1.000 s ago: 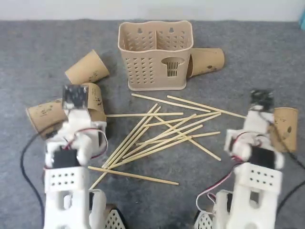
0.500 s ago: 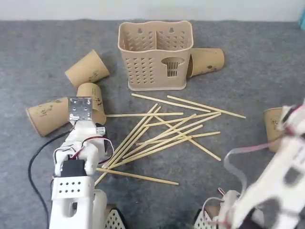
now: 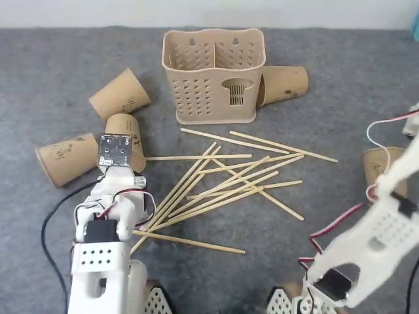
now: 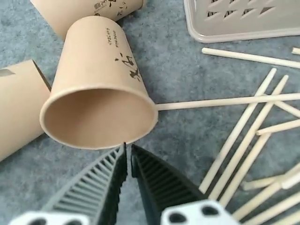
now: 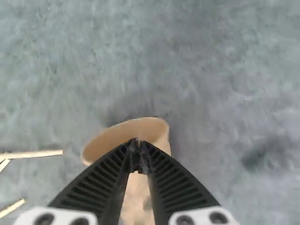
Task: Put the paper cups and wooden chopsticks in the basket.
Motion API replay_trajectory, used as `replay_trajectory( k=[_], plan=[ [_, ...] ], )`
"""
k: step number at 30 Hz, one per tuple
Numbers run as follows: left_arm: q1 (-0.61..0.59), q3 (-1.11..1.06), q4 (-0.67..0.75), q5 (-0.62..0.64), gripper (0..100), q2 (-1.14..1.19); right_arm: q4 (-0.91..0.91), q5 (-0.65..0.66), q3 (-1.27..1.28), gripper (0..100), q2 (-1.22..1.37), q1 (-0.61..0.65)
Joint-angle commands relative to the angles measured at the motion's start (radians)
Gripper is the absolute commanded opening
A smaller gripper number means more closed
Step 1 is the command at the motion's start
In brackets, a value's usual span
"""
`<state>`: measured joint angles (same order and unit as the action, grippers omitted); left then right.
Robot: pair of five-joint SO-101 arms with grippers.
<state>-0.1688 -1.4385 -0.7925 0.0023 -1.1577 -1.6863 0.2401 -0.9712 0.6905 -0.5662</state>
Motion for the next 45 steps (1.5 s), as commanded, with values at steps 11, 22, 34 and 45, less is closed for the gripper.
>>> replay_trajectory(
  k=[11, 22, 34, 45],
  plan=[
    [0.006, -0.012, 0.060, -0.012, 1, -0.020, -0.114, 0.115, -0.215, 0.8, 0.197, -0.004],
    [0.006, -0.012, 0.060, -0.014, 1, -0.020, -0.114, 0.324, 0.390, 0.8, -0.262, -0.073],
    [0.006, -0.012, 0.057, -0.015, 1, -0.020, -0.110, 0.588, 1.114, 0.8, -0.799, -0.139],
    [0.006, -0.013, 0.055, -0.058, 1, -0.020, -0.107, 0.738, 1.235, 1.8, -1.141, -0.239]
  ],
)
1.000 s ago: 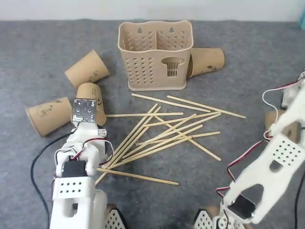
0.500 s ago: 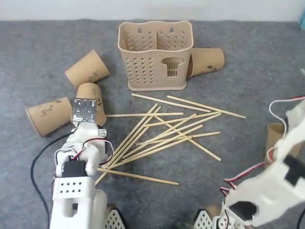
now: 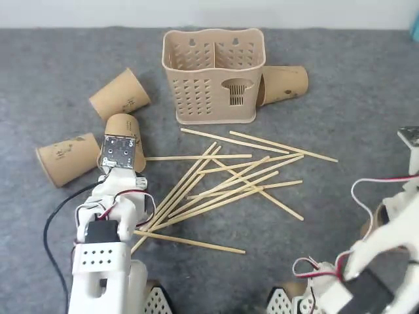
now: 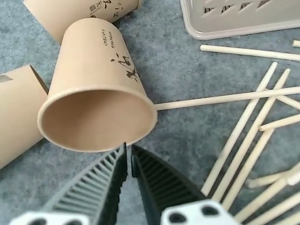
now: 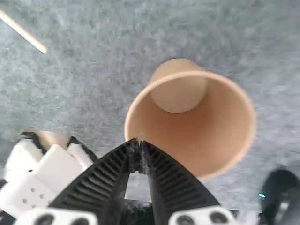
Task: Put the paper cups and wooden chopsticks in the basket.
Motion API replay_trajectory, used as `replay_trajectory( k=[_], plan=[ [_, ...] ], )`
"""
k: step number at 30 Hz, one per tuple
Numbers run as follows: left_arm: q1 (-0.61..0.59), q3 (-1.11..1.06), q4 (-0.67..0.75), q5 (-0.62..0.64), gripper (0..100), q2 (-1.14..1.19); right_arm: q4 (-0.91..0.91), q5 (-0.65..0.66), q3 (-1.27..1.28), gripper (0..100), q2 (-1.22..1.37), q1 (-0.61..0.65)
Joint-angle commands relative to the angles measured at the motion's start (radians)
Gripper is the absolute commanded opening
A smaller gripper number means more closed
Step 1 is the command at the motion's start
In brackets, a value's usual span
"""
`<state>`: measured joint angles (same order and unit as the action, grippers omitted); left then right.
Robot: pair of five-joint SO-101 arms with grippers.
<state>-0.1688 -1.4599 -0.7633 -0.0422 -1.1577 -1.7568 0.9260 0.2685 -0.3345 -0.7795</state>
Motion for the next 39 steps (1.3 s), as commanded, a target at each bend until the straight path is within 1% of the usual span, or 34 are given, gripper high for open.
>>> replay_trajectory(
  k=[1, 5, 7, 10, 12, 16, 18, 22, 23, 25, 27, 29, 30, 33, 35, 37, 39],
  plan=[
    [0.006, 0.008, 0.026, -0.014, 1, -0.021, -0.036, 0.057, -0.005, 3.6, -0.147, -0.031],
    [0.006, 0.008, 0.026, -0.015, 1, -0.021, -0.022, 0.060, -0.005, 14.6, -0.271, -0.076],
    [0.006, 0.008, 0.026, -0.015, 1, -0.021, 0.013, 0.060, -0.003, 17.8, -0.312, -0.114],
    [0.006, 0.008, 0.026, -0.015, 1, -0.021, 0.096, 0.060, 0.025, 18.0, -0.328, -0.188],
    [0.006, 0.008, 0.026, -0.015, 4, -0.021, 0.165, 0.060, 0.058, 18.2, -0.314, -0.225],
    [0.006, 0.008, 0.025, -0.009, 18, -0.021, 0.259, 0.060, 0.152, 18.3, -0.243, -0.240],
    [0.006, 0.008, 0.025, -0.009, 22, -0.023, 0.277, 0.055, 0.172, 18.0, -0.196, -0.240],
    [0.006, 0.007, 0.025, -0.009, 21, -0.021, 0.280, 0.052, 0.173, 18.0, -0.090, -0.220],
    [0.006, 0.007, 0.025, -0.011, 20, -0.021, 0.298, 0.051, 0.175, 18.0, -0.061, -0.216],
    [0.006, 0.007, 0.025, -0.012, 19, -0.021, 0.354, 0.008, 0.175, 18.0, -0.001, -0.213],
    [0.006, 0.007, 0.025, -0.012, 19, -0.021, 0.414, -0.043, 0.175, 17.9, 0.058, -0.213],
    [0.006, 0.007, 0.025, -0.011, 19, -0.021, 0.433, -0.057, 0.173, 16.2, 0.108, -0.213],
    [0.006, 0.007, 0.025, -0.011, 19, -0.021, 0.433, -0.057, 0.172, 13.2, 0.127, -0.211],
    [0.006, 0.007, 0.026, -0.011, 19, -0.021, 0.414, -0.061, 0.141, 0.1, 0.140, -0.182],
    [0.006, 0.007, 0.026, -0.011, 19, -0.021, 0.384, -0.066, 0.112, 2.7, 0.139, -0.177],
    [0.006, 0.005, 0.026, -0.011, 19, -0.021, 0.338, -0.117, 0.046, 0.5, 0.139, -0.160],
    [0.006, 0.005, 0.026, -0.011, 19, -0.021, 0.288, -0.161, -0.035, 0.9, 0.139, -0.150]
  ],
)
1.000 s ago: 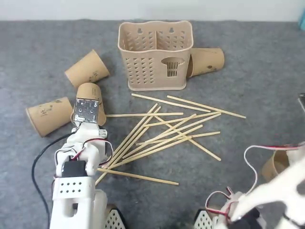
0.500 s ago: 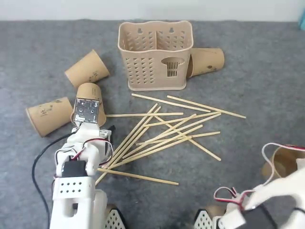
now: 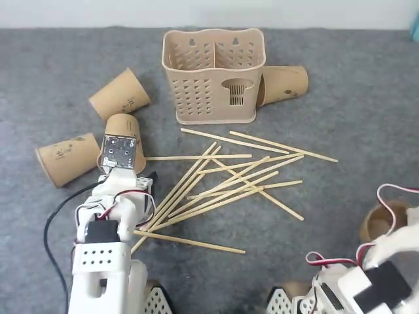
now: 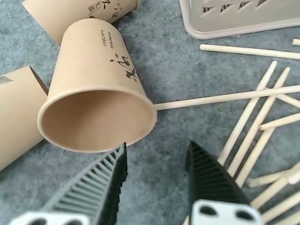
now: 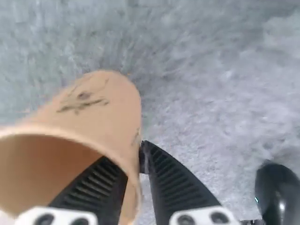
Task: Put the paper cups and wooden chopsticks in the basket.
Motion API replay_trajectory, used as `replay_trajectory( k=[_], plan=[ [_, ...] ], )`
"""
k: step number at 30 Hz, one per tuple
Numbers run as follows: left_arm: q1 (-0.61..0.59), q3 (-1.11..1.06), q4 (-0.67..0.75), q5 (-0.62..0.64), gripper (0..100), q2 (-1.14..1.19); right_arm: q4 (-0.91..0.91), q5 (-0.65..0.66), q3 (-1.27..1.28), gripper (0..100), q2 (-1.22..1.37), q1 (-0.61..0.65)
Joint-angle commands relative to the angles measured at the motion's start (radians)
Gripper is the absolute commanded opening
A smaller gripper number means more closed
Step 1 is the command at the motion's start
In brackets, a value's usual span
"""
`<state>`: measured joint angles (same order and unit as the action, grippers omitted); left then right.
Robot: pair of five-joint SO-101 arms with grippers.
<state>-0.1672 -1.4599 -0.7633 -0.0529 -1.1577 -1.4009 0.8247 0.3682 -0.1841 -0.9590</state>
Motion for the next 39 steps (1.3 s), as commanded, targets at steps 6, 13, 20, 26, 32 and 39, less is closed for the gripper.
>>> replay_trajectory(
  k=[6, 13, 20, 26, 32, 39],
  plan=[
    [0.005, -0.002, 0.031, 0.000, 19, -0.026, -0.341, -0.092, -0.462, 0.8, 0.001, 0.137],
    [0.005, -0.002, 0.031, 0.000, 19, -0.026, -0.398, -0.318, -0.772, 0.7, 0.001, 0.337],
    [0.005, -0.002, 0.034, 0.000, 19, -0.026, -0.390, -0.566, -0.845, 0.7, 0.001, 0.610],
    [0.005, -0.008, 0.051, 0.002, 19, -0.026, -0.239, -0.810, -0.847, 0.7, 0.001, 0.854],
    [0.005, -0.008, 0.052, 0.000, 19, -0.026, -0.022, -0.916, -0.847, 0.7, 0.002, 0.993],
    [0.005, -0.008, 0.052, -0.002, 19, -0.026, 0.197, -0.928, -0.847, 0.7, 0.039, 1.115]
  ],
)
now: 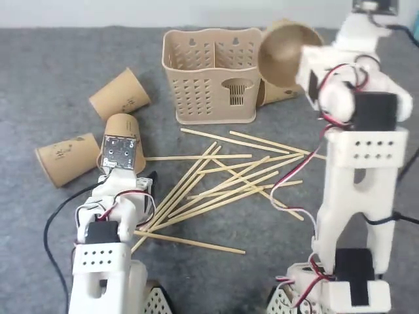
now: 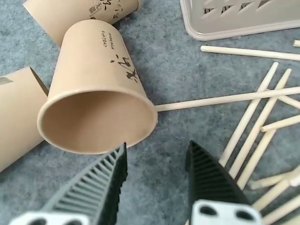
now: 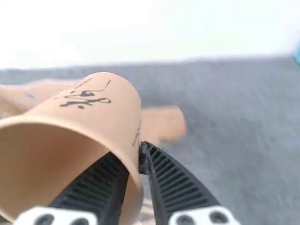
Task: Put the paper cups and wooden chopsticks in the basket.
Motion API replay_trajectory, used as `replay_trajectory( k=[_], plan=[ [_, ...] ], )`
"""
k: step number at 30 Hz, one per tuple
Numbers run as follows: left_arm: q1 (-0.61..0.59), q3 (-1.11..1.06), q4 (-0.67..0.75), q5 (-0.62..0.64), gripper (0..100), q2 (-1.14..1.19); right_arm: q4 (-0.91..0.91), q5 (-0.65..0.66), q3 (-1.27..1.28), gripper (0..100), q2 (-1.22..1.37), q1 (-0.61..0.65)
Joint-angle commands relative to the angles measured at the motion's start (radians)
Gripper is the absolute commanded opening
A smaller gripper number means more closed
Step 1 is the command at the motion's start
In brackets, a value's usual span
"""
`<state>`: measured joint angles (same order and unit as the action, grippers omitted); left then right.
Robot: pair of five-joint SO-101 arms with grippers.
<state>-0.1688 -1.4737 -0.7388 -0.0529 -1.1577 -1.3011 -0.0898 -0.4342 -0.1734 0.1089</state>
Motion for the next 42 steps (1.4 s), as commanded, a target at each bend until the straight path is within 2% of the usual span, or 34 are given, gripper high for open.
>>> replay_trajectory(
  k=[1, 9, 19, 22, 26, 28, 33, 39, 42],
  plan=[
    [0.006, 0.005, 0.029, -0.002, 19, -0.026, 0.128, -0.012, -0.044, 0.7, 0.048, 0.061],
    [0.006, 0.004, 0.055, -0.003, 19, -0.020, 0.231, -0.011, -0.044, 0.8, 0.223, 0.107],
    [0.006, 0.004, 0.057, -0.003, 19, -0.020, 0.202, -0.006, -0.044, 1.2, 0.260, 0.102],
    [0.006, 0.004, 0.057, -0.003, 19, -0.020, 0.197, 0.012, -0.044, 10.6, 0.263, 0.104],
    [0.006, 0.004, 0.057, -0.003, 19, -0.020, 0.205, -0.117, -0.046, 29.2, 0.254, 0.084],
    [0.006, 0.004, 0.057, -0.003, 19, -0.020, 0.203, -0.143, -0.075, 32.5, 0.252, 0.077],
    [0.006, -0.001, 0.057, -0.005, 19, -0.021, 0.045, -0.144, -0.226, 28.1, 0.252, 0.073],
    [0.006, -0.001, 0.057, -0.005, 19, -0.021, -0.285, -0.141, -0.411, 18.7, 0.252, 0.073],
    [0.006, -0.001, 0.057, -0.005, 19, -0.021, -0.432, -0.044, -0.463, 10.1, 0.252, 0.071]
  ],
)
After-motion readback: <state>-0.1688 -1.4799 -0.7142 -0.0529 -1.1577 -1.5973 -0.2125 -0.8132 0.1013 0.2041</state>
